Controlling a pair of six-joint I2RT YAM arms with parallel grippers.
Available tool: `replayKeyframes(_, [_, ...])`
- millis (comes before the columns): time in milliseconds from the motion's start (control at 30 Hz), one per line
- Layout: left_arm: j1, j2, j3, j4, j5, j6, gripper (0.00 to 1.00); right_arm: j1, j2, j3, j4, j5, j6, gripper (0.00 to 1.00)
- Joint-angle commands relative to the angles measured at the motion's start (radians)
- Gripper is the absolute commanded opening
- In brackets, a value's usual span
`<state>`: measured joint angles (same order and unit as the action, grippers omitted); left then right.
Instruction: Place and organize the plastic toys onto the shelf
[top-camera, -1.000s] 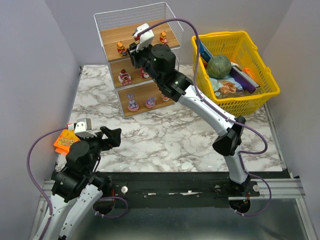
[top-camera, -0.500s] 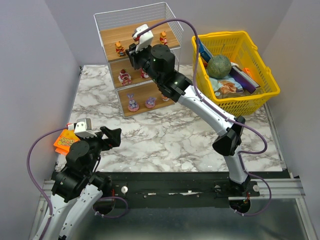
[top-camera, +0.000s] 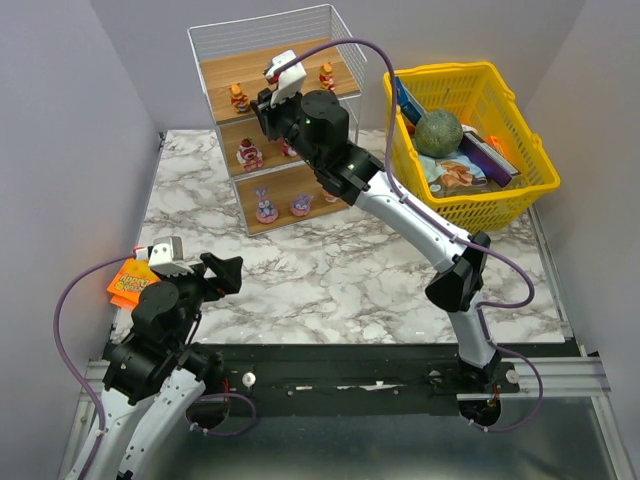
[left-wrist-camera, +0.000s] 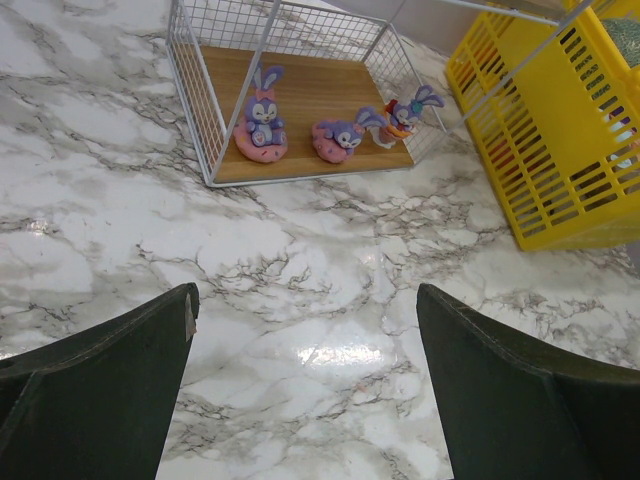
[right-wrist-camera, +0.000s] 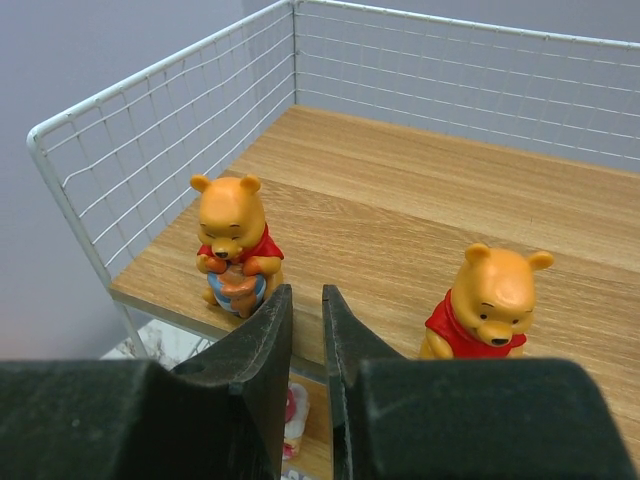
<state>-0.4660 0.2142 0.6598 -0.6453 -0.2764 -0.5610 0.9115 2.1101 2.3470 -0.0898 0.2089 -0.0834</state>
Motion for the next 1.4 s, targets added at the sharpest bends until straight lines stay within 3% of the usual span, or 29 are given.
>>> replayKeyframes(0, [0.0,-0.01,-0.003,-0.005,-0.017,0.003,0.99,0.01,-0.042,-0.018,0.009,0.011,-0.013,0.26])
replayKeyframes(200, [0.0,-0.003,-0.002,-0.005,-0.021,0.001,0.99,0.009,-0.117,-0.008,0.001,0.003,-0.046,0.29])
replayKeyframes(333, [0.0,-0.002,0.001,-0.008,-0.027,-0.002,0.99,0.01,-0.203,-0.098,-0.008,-0.019,-0.026,0.34])
replayKeyframes(533, [0.0,0.011,0.023,-0.04,-0.089,-0.031,0.99,0.009,-0.395,-0.268,-0.184,0.018,0.06,0.56])
replayKeyframes(633, [0.0,0.014,0.021,-0.036,-0.073,-0.028,0.99,0.009,-0.563,-0.487,-0.237,0.07,0.082,0.71])
replayKeyframes(667, [0.0,0.016,0.023,-0.034,-0.072,-0.027,0.99,0.01,-0.609,-0.562,-0.235,0.089,0.118,0.82])
replayKeyframes(767, [0.0,0.019,0.024,-0.033,-0.064,-0.027,0.99,0.009,-0.792,-0.806,-0.235,0.135,0.178,1.0])
replayKeyframes(933, [0.0,0.007,0.026,-0.034,-0.079,-0.034,0.99,0.01,-1.03,-1.128,-0.246,0.142,0.289,1.0])
replayKeyframes(1067, [0.0,-0.013,0.026,-0.039,-0.11,-0.042,0.99,0.01,-1.183,-1.274,-0.31,0.176,0.381,1.0])
replayKeyframes(1367, [0.0,-0.052,0.055,-0.04,-0.104,-0.08,0.99,0.01,-1.363,-1.443,-0.387,0.156,0.53,1.0])
